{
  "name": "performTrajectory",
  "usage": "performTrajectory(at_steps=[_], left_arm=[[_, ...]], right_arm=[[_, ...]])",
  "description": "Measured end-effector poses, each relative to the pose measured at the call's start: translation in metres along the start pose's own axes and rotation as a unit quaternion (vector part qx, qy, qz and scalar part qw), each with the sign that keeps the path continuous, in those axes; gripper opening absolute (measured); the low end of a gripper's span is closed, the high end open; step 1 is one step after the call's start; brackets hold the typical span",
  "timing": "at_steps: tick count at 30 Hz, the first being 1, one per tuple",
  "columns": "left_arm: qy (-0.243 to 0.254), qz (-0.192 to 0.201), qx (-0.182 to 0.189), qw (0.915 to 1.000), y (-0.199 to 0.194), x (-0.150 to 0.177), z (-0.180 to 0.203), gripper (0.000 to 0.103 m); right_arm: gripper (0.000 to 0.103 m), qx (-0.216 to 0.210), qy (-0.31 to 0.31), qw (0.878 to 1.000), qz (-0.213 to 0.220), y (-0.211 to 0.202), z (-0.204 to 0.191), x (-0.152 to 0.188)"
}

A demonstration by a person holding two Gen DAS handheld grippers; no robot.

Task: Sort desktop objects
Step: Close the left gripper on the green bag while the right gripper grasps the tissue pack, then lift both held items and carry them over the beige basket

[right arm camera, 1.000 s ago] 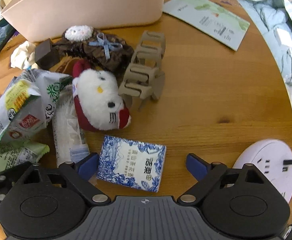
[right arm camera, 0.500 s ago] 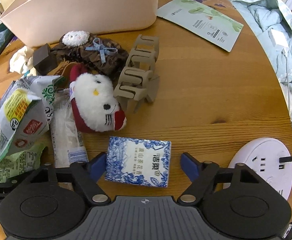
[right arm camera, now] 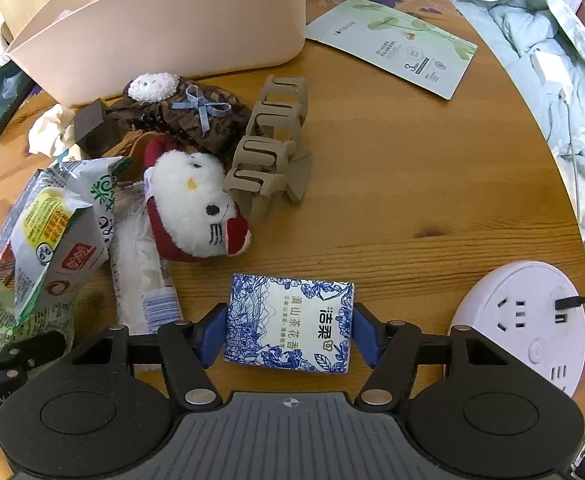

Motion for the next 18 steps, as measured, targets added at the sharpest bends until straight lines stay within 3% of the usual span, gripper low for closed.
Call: performTrajectory(at_steps=[11,18], left_arm=[[-0.037,0.018,0.007,0.9991,-0.015,0.001,-0.011,0.054],[-0.047,0.047,0.011,0.9977,-0.046,-0.008,-0.015,0.054]], right_arm=[[0.062,-0.01,0.006,1.0,0.023,-0.023,-0.001,0.001],[0.062,-0.029,0.006,0.999,0.04,-0.05,-0.007,-0.006]])
Point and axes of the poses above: each gripper's, at about its wrist camera, not at the fingertips, and y roughly the way its jaws point, z to its right, x to its underside, the point moved 3 cm from there along y, roughly the way its jaws point, and after that the axes turned 7 degrees about y, right-handed, at the moved point
